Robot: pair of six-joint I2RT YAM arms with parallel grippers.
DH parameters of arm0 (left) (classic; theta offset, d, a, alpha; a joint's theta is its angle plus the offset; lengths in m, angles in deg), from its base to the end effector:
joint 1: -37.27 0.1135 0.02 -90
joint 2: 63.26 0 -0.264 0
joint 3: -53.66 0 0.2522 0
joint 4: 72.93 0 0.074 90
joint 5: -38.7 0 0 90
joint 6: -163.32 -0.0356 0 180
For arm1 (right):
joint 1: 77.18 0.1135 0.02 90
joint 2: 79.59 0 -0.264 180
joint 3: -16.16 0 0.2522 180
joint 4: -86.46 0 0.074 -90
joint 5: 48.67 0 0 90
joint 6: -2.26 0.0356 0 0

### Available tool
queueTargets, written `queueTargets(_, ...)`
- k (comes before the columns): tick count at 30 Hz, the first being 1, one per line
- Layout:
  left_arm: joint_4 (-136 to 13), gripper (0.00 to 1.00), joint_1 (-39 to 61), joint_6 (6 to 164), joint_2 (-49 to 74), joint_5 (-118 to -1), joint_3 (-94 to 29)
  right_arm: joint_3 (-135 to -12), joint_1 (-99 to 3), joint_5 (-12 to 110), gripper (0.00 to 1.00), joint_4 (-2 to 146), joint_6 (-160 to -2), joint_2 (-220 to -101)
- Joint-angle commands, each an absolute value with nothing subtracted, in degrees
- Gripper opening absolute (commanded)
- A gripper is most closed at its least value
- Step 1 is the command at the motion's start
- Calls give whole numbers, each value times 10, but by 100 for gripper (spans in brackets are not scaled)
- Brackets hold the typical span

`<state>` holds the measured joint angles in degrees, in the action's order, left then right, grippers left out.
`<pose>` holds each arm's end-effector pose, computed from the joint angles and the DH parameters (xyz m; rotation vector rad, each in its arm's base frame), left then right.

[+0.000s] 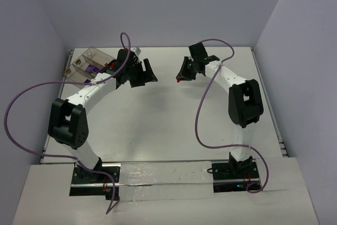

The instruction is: Sort the legos into containers by color

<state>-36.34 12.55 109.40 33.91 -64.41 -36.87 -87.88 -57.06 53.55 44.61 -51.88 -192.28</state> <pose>0.3442 -0.1673 0.2718 -0.1207 2.4362 -0.7746 0.4109 0.1586 0.2352 0.2519 2.5378 0.6703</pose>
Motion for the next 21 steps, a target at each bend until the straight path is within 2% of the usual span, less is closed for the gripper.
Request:
queueTargets(1,-434,82,114,1107,313,-692,-347,-834,-567,596,13,517,-413,-1887)
queueTargets(8,-493,81,91,1130,325,-724,-320,-743,-565,677,15,651,-259,-1873)
queueTargets(15,-505,79,80,1134,349,-726,-321,-714,-564,695,15,685,-232,-1863)
queueTargets(19,-498,79,80,1132,351,-714,-322,-722,-564,670,15,666,-257,-1862)
queueTargets(21,-481,79,81,1134,345,-691,-322,-761,-556,586,15,580,-326,-1879)
